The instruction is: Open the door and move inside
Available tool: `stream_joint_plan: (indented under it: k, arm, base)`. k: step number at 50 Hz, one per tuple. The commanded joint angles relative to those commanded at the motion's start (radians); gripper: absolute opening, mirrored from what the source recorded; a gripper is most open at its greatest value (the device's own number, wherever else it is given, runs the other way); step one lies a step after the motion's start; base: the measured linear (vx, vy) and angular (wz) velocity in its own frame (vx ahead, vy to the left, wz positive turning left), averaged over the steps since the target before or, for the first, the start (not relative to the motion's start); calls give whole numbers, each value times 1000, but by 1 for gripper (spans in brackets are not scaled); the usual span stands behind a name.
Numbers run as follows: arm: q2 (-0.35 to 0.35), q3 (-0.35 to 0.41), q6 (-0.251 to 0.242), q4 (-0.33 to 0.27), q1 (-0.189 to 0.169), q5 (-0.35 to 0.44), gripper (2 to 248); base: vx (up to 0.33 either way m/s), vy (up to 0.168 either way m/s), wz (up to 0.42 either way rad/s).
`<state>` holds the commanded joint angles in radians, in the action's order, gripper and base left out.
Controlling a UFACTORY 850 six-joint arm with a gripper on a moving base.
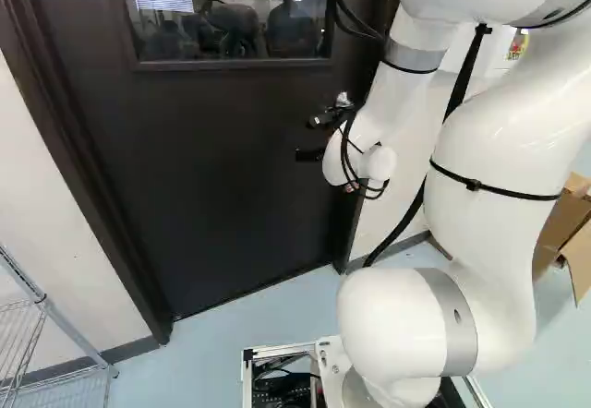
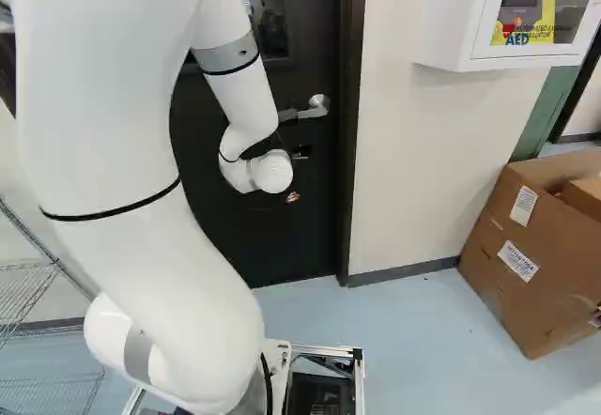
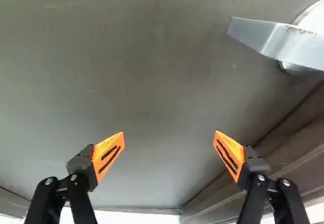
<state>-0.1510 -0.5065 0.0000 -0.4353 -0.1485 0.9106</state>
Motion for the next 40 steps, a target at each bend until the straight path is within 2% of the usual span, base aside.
stream_joint_plan:
  k: [24, 40]
  arm:
    - [-34, -39, 0, 0, -10, 68, 247]
    - [-56, -63, 0, 7, -9, 75, 247]
  base:
    - [0, 0, 0]
    - [0, 0, 0]
